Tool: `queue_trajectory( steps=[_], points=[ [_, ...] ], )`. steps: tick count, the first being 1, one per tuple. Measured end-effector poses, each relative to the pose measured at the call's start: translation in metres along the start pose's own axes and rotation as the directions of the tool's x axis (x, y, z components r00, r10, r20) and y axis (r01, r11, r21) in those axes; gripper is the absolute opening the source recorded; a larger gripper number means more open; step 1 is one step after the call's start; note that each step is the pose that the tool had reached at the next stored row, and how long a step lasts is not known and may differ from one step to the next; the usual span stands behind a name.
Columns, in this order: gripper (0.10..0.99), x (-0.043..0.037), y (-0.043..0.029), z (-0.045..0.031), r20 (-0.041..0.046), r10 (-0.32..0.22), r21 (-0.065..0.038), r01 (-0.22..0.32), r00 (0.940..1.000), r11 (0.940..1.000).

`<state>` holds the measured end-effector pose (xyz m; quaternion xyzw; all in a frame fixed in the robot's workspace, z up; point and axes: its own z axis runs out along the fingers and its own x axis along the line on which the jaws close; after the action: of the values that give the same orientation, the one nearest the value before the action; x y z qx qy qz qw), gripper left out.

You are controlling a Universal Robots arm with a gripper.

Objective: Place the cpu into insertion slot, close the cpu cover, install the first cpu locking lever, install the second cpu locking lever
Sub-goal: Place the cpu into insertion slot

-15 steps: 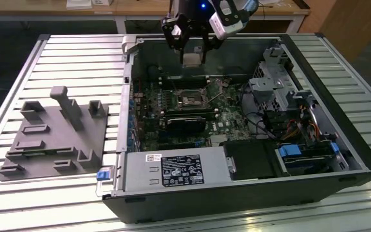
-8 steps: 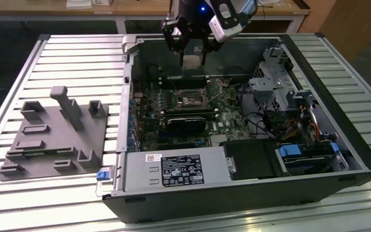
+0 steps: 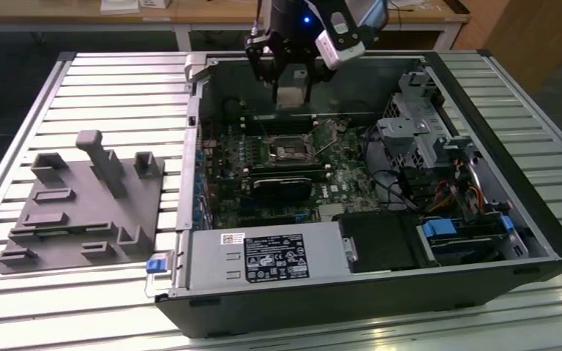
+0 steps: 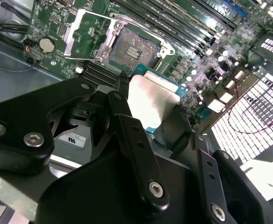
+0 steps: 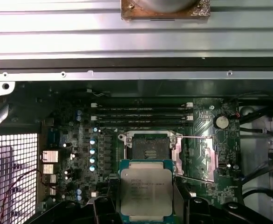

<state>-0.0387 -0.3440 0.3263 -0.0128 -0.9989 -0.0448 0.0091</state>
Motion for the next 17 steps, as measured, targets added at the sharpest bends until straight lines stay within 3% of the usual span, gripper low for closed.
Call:
queue_trajectory(
  steps=[12, 17],
  points=[
    [0.533, -0.0004, -0.0013, 0.0208, 0.0000, 0.000, 0.000, 0.000, 1.0000, 1.0000],
    [0.533, -0.0005, -0.0016, 0.0255, 0.0009, 0.012, 0.000, -0.012, 0.9999, 0.9999]
  ],
)
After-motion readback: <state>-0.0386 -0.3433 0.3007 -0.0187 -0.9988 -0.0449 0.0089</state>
